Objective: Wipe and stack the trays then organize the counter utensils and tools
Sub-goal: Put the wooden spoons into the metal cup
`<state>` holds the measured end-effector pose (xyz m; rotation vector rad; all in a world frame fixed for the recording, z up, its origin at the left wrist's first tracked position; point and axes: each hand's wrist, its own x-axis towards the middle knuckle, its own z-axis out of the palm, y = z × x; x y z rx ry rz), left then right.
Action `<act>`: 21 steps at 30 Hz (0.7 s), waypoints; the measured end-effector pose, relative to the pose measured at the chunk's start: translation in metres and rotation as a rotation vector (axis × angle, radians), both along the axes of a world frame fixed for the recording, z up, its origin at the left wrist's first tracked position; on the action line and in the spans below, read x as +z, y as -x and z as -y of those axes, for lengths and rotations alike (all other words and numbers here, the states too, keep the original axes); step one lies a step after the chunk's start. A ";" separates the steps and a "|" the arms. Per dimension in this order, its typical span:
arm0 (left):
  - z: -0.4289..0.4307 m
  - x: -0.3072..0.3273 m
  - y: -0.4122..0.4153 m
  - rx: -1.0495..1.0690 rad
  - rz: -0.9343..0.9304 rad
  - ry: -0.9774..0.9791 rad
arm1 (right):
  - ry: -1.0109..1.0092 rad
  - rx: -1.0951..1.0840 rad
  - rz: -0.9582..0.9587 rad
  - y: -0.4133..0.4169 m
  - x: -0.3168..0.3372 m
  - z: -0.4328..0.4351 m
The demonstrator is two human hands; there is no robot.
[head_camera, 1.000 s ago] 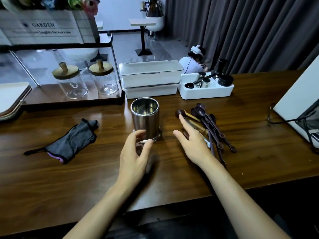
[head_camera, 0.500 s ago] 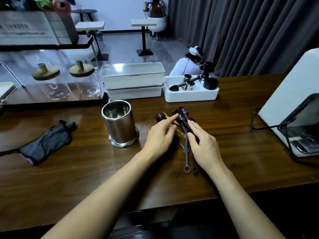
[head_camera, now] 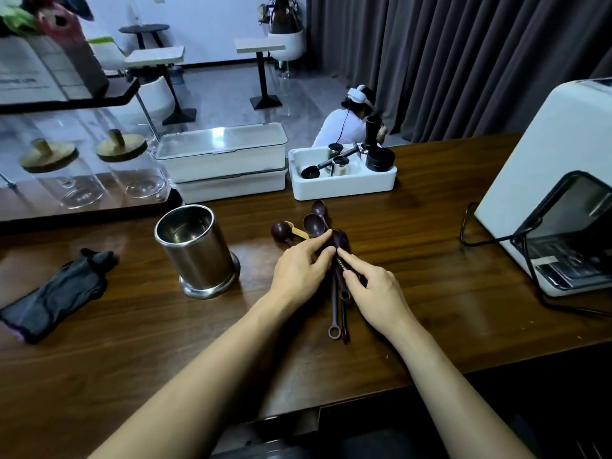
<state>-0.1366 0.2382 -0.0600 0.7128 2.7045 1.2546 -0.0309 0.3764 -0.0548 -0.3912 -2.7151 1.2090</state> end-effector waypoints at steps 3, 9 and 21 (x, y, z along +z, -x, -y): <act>0.003 0.000 0.001 0.011 0.067 -0.069 | 0.039 -0.028 -0.021 0.001 -0.002 0.003; 0.021 0.007 0.001 0.076 0.122 -0.309 | 0.053 -0.045 -0.029 0.003 -0.002 0.006; 0.081 0.049 0.001 0.160 0.051 -0.509 | -0.030 -0.049 -0.121 0.009 0.015 0.021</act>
